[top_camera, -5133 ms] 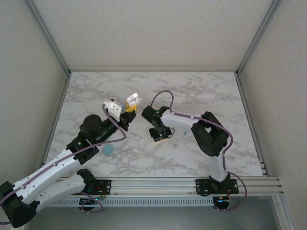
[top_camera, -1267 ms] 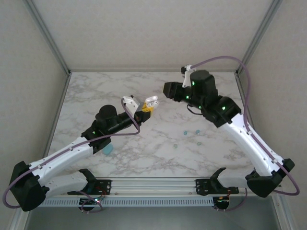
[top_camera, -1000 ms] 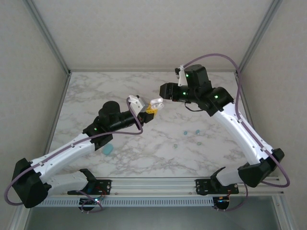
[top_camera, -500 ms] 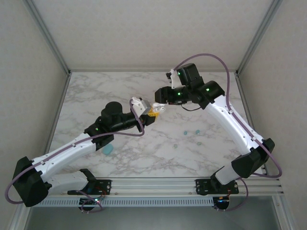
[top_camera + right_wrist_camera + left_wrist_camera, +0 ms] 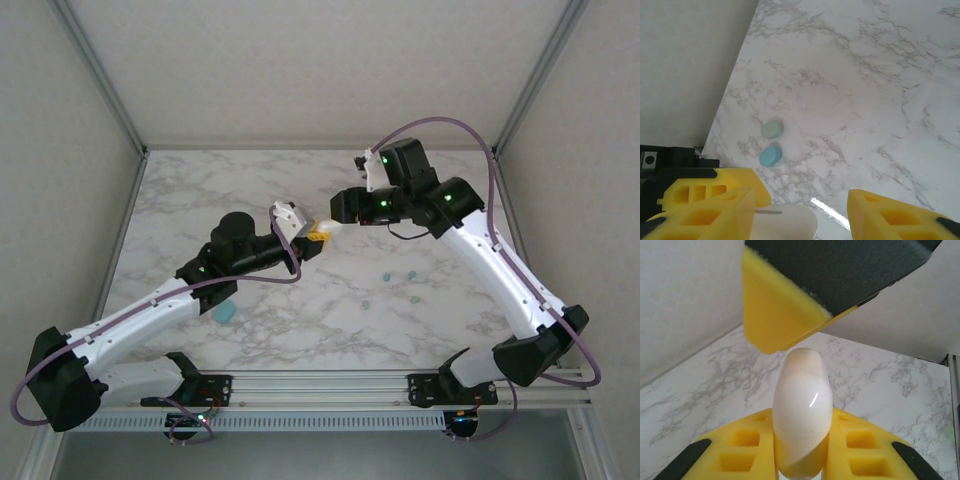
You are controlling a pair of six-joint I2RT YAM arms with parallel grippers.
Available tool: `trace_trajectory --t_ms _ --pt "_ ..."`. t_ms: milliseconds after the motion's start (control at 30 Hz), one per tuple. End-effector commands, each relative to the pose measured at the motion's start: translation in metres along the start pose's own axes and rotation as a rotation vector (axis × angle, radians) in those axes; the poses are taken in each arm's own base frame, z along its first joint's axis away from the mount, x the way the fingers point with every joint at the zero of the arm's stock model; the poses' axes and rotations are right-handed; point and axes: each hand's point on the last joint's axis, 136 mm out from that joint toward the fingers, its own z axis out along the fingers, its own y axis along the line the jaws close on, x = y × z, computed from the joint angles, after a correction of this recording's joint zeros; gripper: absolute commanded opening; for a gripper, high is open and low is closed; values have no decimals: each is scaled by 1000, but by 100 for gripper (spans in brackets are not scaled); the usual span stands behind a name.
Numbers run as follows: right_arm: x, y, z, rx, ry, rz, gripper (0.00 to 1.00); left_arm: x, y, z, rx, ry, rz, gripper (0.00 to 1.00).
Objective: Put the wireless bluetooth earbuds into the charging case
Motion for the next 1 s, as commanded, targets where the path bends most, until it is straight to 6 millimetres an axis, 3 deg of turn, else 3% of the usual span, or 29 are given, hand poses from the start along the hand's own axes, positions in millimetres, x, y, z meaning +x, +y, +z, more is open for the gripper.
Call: trace_trajectory --t_ms 0,100,267,533,800,967 --pt "-1 -7 -12 47 -46 -20 53 -25 4 -1 -26 -62 -12 19" --pt "-8 -25 -25 150 -143 -14 54 -22 10 2 -55 -44 -54 20" --pt "-13 -59 -51 300 -329 28 56 3 29 19 -140 48 -219 20" --pt "10 -102 -70 383 -418 169 59 90 40 86 -153 361 -552 21" --pt "40 -117 -69 388 -396 236 58 162 70 140 -219 540 -829 23" --pt "54 -125 -58 371 -385 305 58 206 80 160 -225 675 -964 22"
